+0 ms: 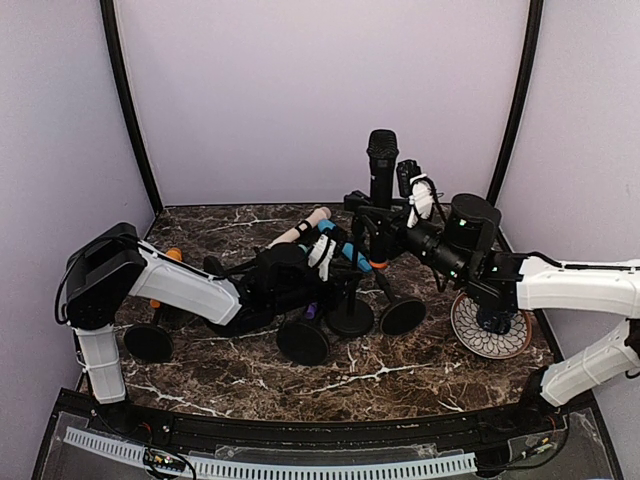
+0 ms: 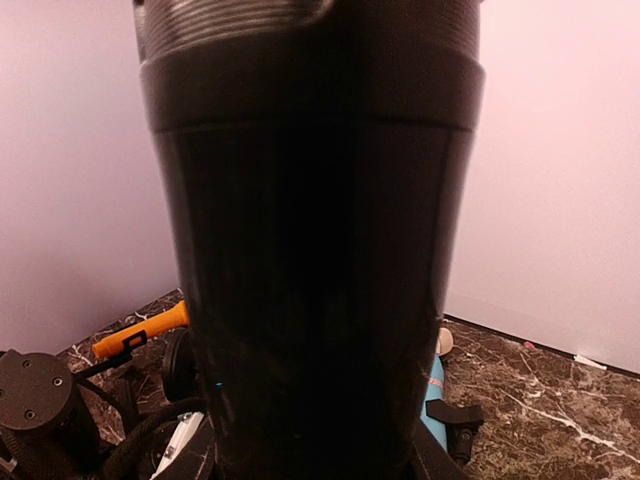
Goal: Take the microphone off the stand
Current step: Unscrew the knob on the microphone stand.
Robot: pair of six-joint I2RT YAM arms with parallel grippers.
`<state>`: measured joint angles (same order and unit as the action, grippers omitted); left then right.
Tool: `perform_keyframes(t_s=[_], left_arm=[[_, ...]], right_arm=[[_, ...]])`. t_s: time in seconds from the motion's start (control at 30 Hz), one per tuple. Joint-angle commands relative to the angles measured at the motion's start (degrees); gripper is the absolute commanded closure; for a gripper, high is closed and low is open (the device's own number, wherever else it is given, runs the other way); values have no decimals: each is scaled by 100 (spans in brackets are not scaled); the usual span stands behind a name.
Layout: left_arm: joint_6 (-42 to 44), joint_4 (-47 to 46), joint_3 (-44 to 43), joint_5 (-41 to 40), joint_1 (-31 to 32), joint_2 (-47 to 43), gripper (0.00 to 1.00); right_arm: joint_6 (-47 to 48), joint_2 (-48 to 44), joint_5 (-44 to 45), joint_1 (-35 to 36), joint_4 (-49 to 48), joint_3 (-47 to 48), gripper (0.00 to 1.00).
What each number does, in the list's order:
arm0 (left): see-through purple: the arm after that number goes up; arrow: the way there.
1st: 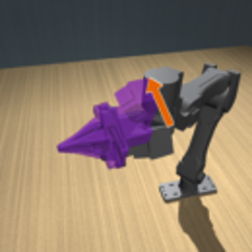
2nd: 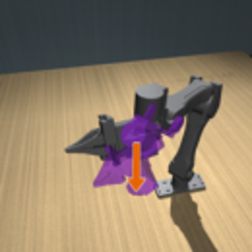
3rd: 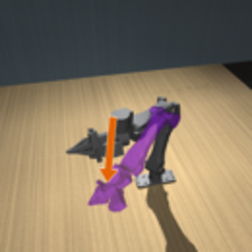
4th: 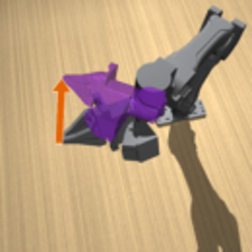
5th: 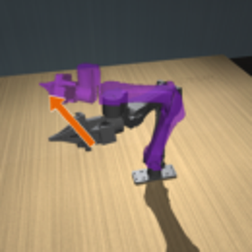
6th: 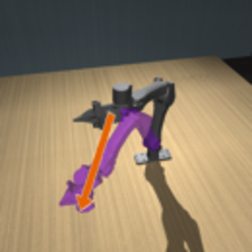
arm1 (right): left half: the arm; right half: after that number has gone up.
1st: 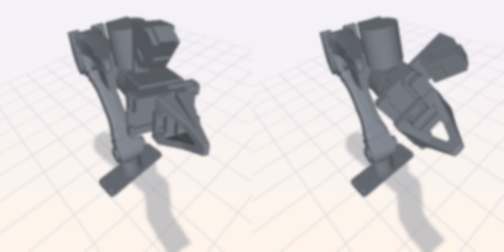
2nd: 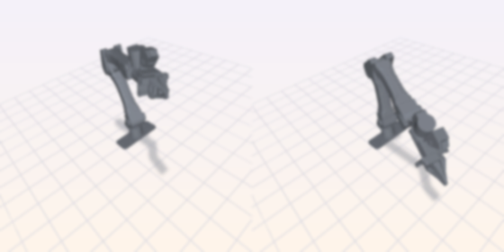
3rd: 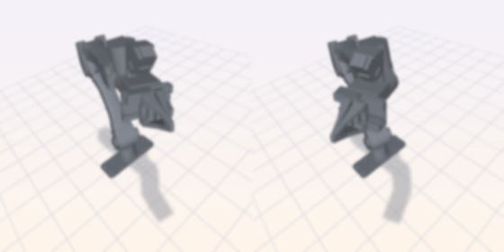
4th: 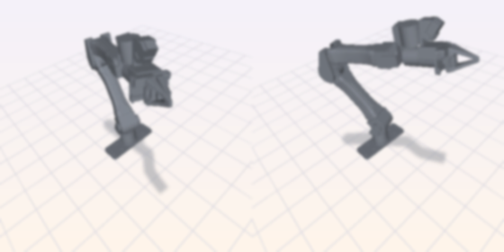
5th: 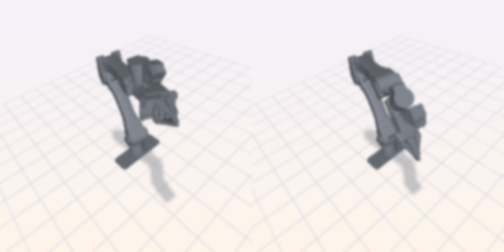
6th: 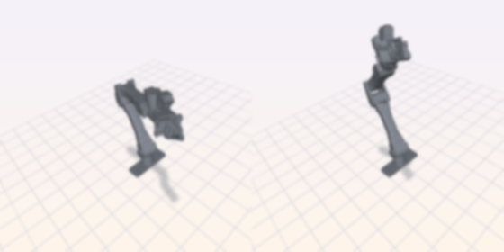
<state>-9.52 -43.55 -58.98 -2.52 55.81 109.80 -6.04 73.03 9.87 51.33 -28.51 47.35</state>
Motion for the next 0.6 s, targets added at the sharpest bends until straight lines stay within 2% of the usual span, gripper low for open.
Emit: perform_keyframes(t_s=[0.0,0.1,0.17,0.2,0.3,0.37,0.5,0.57], left_arm=[[-442,954,-167,-1340,-122,-48,100],[-353,1085,-200,-1191,-98,-139,97],[-137,1057,-133,-883,-98,-370,83],[3,1067,-110,-686,-97,-436,72],[200,1169,113,-449,-103,-834,51],[331,1222,291,-320,-105,-1070,43],[505,1283,592,152,-185,-1418,33],[500,1253,715,893,-307,-1481,31]], right_arm=[[-81,125,911,143,-359,274,97],[-154,163,955,149,-317,321,97],[-139,154,914,149,-285,335,97],[-122,126,904,149,-272,336,97],[-54,54,849,143,-267,315,97],[-10,-11,713,126,-342,247,97],[8,-95,152,24,-601,17,96],[13,-158,-258,-82,-797,-151,97]])
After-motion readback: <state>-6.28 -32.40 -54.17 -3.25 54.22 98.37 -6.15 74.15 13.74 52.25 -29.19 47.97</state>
